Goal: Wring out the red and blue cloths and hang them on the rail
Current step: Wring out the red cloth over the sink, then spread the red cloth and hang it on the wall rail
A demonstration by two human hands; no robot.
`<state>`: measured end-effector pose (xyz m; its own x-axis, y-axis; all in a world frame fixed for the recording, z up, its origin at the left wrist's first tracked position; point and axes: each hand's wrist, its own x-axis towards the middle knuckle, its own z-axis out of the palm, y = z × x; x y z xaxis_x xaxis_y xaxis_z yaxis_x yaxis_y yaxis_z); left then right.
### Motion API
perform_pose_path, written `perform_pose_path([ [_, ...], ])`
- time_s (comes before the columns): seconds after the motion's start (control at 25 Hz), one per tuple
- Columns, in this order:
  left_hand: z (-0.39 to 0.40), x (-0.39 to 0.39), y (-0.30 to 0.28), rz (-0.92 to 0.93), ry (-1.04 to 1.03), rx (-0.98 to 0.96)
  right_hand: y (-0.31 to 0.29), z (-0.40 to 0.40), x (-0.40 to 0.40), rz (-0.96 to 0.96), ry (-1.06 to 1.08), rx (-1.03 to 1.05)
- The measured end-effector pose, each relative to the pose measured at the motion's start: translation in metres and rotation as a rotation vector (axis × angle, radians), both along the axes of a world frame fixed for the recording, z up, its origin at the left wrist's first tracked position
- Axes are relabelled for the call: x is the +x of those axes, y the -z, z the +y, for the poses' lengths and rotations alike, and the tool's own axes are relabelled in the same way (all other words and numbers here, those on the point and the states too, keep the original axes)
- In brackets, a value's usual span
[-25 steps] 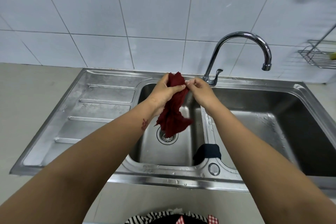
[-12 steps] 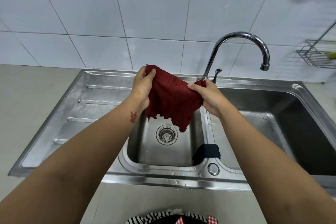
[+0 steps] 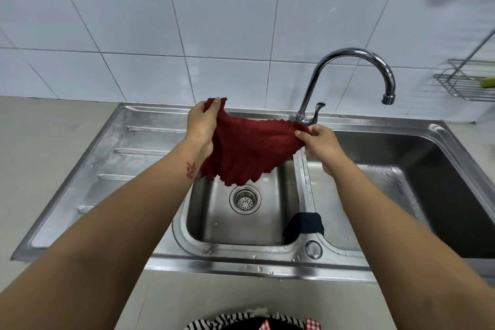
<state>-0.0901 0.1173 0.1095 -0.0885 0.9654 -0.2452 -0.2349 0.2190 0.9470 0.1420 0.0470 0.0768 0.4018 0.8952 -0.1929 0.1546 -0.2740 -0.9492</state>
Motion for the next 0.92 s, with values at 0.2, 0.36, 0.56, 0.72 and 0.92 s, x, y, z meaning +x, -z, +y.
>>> perform_pose_path([
  [0.2,0.007,-0.012,0.001,0.244,-0.01,0.206,-0.007,0.004,0.008,-0.143,0.054,-0.033],
  [0.36,0.006,-0.02,-0.01,0.618,-0.107,0.388,-0.035,0.005,0.006,-0.325,0.044,0.143],
  [0.56,-0.011,-0.018,-0.019,1.199,-0.141,0.724,-0.04,-0.005,-0.01,-0.908,0.183,0.306],
  [0.72,-0.006,-0.024,-0.009,1.131,-0.133,0.514,-0.039,-0.005,-0.006,-0.815,0.229,0.098],
  [0.92,-0.004,-0.02,-0.019,1.058,-0.015,0.442,-0.047,-0.002,-0.008,-0.781,0.249,0.146],
])
